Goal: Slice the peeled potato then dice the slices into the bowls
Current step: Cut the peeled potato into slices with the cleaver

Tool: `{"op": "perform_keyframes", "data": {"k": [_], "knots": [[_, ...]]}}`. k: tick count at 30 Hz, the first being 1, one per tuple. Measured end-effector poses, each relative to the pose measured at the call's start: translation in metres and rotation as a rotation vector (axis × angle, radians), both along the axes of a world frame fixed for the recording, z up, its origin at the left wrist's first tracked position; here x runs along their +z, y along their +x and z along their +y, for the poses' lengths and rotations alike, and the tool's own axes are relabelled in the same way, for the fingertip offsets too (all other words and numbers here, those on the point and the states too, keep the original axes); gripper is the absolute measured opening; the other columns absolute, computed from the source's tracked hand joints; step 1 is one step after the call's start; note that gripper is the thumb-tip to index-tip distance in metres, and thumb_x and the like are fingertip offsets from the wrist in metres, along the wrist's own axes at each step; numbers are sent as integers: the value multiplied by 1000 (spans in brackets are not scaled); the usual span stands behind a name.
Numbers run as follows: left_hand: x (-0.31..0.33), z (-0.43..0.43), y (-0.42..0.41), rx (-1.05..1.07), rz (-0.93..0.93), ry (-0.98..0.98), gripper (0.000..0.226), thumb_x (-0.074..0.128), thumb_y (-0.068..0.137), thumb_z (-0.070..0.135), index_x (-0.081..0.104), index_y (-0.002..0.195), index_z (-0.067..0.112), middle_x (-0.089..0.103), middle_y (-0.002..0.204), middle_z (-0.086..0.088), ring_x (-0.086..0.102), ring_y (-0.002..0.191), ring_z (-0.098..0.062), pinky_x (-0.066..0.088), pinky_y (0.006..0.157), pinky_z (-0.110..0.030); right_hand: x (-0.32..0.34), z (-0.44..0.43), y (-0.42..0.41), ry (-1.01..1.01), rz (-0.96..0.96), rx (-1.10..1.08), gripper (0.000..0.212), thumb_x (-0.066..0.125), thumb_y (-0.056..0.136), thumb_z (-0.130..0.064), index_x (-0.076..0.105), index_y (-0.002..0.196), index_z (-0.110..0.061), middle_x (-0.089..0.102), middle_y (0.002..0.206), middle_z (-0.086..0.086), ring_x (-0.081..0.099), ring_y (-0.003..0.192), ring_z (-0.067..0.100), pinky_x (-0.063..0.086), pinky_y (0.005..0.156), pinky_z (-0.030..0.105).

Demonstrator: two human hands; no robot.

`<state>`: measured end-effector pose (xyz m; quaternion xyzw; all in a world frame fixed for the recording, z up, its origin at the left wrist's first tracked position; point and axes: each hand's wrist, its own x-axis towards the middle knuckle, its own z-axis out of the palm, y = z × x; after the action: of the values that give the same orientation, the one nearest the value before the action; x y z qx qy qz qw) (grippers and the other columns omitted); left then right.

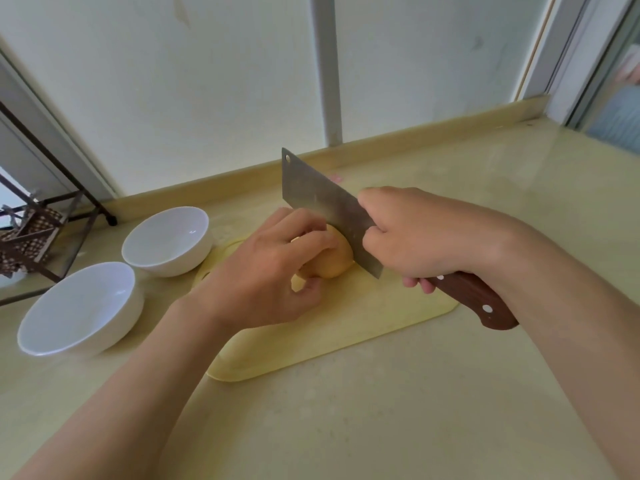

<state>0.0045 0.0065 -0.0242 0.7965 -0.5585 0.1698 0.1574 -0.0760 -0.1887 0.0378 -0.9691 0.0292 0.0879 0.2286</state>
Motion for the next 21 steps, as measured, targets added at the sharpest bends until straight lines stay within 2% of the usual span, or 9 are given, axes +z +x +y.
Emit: {"op": "perform_keyframes", "data": {"k": [8, 12, 17, 21], "knots": [[0, -5, 0, 3, -18, -5, 35, 70, 75, 13, 67, 109, 6, 59, 109, -7, 52, 91, -27, 43, 83, -28, 14, 0, -4, -32, -15, -1, 11, 37, 98, -12, 38, 88, -18, 65, 67, 14, 58, 40, 22, 40, 38, 23], [1, -5, -1, 11, -20, 4, 35, 70, 74, 14, 67, 109, 6, 58, 110, -6, 52, 92, -27, 40, 84, -24, 21, 0, -5, -41, -21, 0, 11, 39, 97, -10, 48, 104, -11, 66, 63, 13, 57, 39, 22, 40, 38, 22], [4, -6, -1, 15, -12, 29, 33, 68, 75, 17, 66, 106, 7, 57, 109, -5, 51, 90, -26, 45, 80, -31, 26, 0, -4, -70, -24, 19, 28, 40, 96, -9, 51, 122, -7, 67, 62, 15, 59, 40, 23, 43, 39, 24], [5, -7, 0, 21, -13, 47, 33, 68, 74, 18, 65, 105, 8, 57, 107, -3, 50, 87, -25, 44, 79, -30, 26, 0, -4, -79, -33, 22, 26, 40, 96, -9, 51, 119, -8, 67, 61, 14, 60, 40, 23, 43, 39, 24]]}}
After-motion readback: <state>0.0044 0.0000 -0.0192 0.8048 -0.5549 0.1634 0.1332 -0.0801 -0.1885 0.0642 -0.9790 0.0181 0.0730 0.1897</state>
